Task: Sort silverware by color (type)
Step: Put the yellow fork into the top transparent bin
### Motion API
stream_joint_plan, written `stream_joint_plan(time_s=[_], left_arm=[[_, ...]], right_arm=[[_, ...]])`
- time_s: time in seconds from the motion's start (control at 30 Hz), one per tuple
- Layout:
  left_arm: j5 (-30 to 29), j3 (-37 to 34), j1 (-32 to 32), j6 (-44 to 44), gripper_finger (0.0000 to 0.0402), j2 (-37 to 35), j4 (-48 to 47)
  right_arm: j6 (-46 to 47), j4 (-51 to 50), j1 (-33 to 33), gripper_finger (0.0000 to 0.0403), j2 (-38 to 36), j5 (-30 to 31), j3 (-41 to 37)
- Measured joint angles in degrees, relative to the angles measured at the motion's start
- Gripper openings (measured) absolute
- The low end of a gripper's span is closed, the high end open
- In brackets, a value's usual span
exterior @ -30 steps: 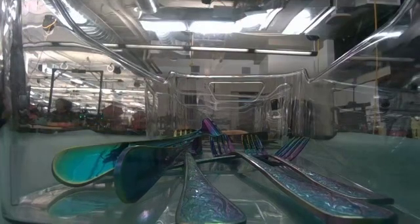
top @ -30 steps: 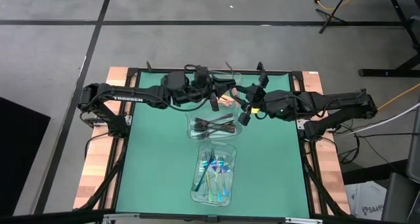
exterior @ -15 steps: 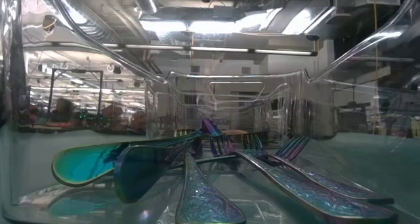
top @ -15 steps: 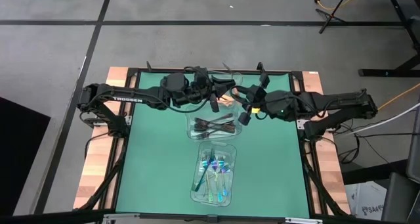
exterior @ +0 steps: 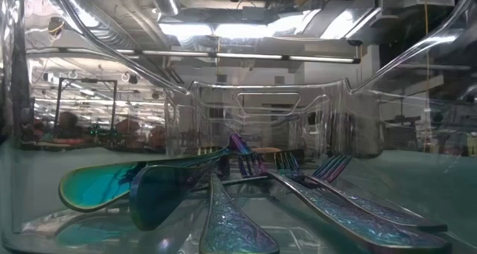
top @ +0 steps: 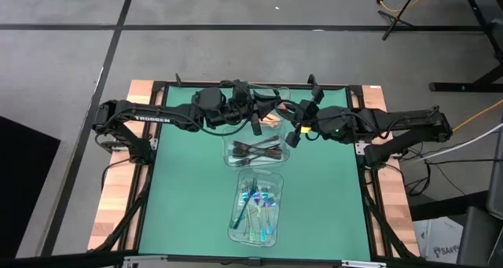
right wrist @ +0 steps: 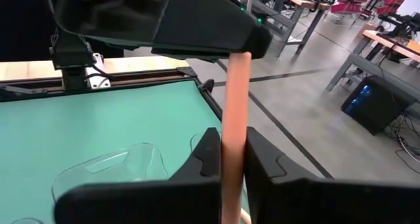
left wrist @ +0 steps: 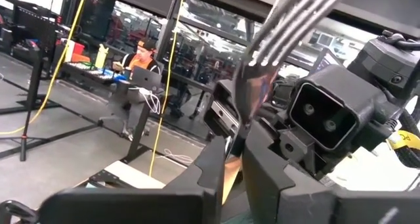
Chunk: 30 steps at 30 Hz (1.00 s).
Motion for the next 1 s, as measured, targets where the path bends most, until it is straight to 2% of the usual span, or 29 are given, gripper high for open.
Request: stream_joint_plan(time_s=[0.33, 0.57, 0.83, 1.0], left_arm=[[0.8, 0.0, 0.0, 2.3, 0.0081, 0.1, -3.7], [0.6, 0.0, 0.0, 8.0, 0.0086, 0.1, -11.9], [0.3, 0.1, 0.0, 11.1, 0.0086, 0.1, -29.9], [0.3, 0.0, -0.9, 12.6, 0.0086, 0.1, -43.2]], right_arm=[[-0.2, -0.5, 0.1, 0.0008, 0.2, -1.0, 0.0], [-0.2, -2.9, 0.1, 0.0008, 0.2, -0.9, 0.0], [-0.2, -9.4, 0.0, 0.0008, 0.1, -0.5, 0.0], [-3.2, -9.7, -3.4, 0.0009, 0.1, -2.4, 0.0]])
